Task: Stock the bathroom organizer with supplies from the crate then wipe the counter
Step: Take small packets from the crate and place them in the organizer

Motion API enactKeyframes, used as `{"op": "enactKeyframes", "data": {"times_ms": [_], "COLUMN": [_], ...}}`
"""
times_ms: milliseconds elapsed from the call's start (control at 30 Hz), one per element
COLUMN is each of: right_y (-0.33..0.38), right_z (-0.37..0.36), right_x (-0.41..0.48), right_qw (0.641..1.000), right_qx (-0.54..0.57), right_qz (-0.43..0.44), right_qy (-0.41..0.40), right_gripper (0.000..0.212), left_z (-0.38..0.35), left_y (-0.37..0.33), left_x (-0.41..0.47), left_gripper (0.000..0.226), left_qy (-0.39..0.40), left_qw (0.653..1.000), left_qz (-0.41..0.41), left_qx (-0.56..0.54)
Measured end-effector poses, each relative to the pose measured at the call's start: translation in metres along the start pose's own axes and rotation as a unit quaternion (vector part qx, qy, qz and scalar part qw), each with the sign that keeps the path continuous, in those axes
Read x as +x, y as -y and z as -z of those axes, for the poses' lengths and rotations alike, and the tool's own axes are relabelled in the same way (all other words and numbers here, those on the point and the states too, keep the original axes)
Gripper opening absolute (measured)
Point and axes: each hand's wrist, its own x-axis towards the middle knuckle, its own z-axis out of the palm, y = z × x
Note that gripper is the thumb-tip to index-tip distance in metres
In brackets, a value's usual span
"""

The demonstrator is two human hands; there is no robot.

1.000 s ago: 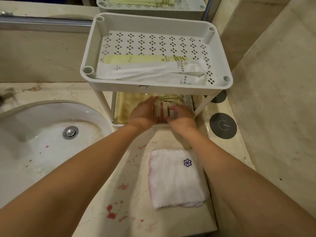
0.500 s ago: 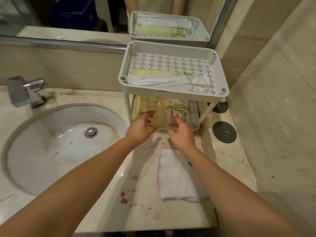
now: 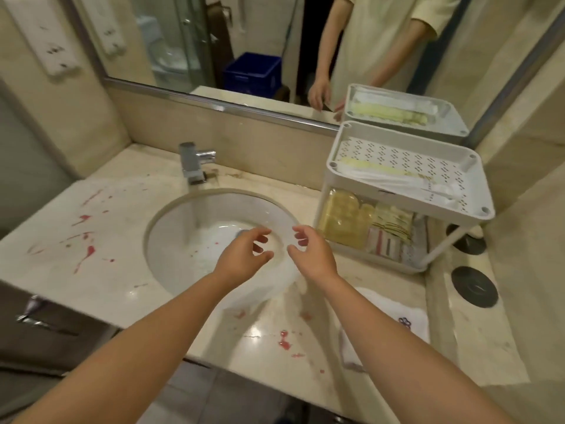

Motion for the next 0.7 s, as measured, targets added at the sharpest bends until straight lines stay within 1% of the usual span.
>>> {"op": "enactKeyframes", "data": {"times_ms": [133, 267, 400, 700], "right_y": [0.030, 0.065, 0.101, 0.167], "right_z": [-0.033, -0.076, -0.129, -0.246], "right_x": [-0.017, -0.047, -0.087, -0.177], "right_qw": [0.999, 0.997, 0.992, 0.965], "right_qx": [-0.018, -0.004, 0.001, -0.015], "right_qz": [0.031, 0.057, 0.082, 0.173], "right_qy": [0.029, 0.052, 0.097, 0.198], "right_gripper": [0.040, 0.036, 0.040, 0.043], "left_z": [0.041, 0.083, 0.129, 0.217], "left_y": [0.022, 0.052, 0.083, 0.152], "left_x": [-0.035, -0.084, -0.142, -0.279], "left_gripper": [0.036, 0.041, 0.044, 0.046], "left_qy": [-0.037, -0.070, -0.098, -0.197], "left_qw": [0.999, 0.997, 0.993, 0.969], "left_qz": [0.009, 0.043, 0.068, 0.144], "left_qx": [-0.007, -0.014, -0.007, -0.025]}}
